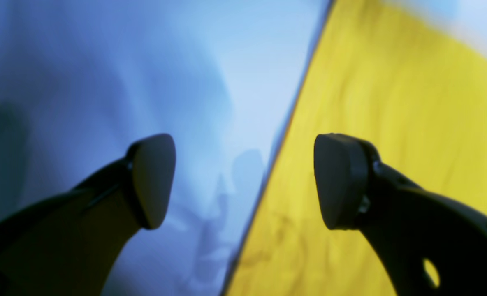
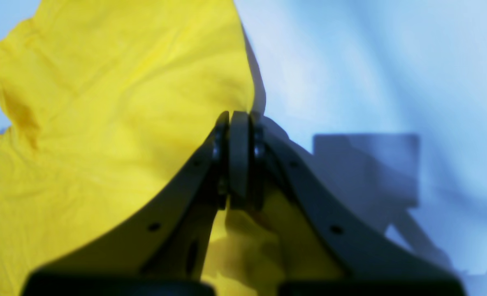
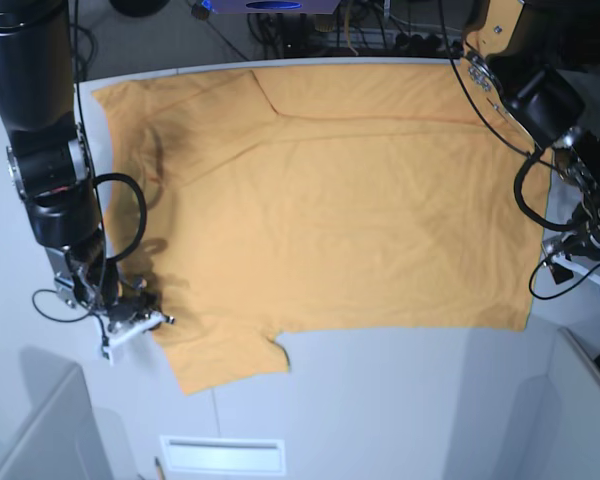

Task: Fold the T-shirt properly
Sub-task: 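Move the left gripper to the other hem corner and grasp it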

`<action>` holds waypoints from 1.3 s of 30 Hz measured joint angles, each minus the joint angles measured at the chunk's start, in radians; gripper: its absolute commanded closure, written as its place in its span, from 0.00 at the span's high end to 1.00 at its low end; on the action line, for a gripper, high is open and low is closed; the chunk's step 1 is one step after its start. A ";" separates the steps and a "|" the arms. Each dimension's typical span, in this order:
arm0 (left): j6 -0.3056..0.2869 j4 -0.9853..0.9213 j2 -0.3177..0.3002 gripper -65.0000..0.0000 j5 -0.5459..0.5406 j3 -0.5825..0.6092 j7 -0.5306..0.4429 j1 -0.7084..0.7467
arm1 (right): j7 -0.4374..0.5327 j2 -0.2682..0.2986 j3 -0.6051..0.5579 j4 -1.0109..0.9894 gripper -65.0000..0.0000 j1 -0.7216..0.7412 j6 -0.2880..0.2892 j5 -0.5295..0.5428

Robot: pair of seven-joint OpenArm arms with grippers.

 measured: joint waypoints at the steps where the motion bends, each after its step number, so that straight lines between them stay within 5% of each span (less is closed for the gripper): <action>1: 0.010 -0.061 -0.011 0.78 0.006 0.005 -0.044 -0.026 | 0.004 0.000 0.000 0.000 0.00 0.000 0.000 0.000; 18: 0.037 -1.052 -0.155 0.78 0.017 0.063 -0.630 -0.418 | 0.006 0.000 0.000 0.000 0.00 0.000 0.000 0.003; 23: 0.111 -1.158 -0.151 0.78 0.039 0.241 -0.758 -0.463 | 0.006 0.002 0.000 0.000 0.00 0.002 0.001 0.003; 29: 0.114 -1.167 -0.154 0.78 -0.034 0.287 -0.763 -0.463 | 0.007 0.002 0.000 0.000 0.00 0.002 0.001 0.003; 39: 0.119 -1.154 -0.110 0.78 0.058 0.290 -0.814 -0.446 | 0.007 0.002 0.000 0.000 0.00 0.000 0.001 0.004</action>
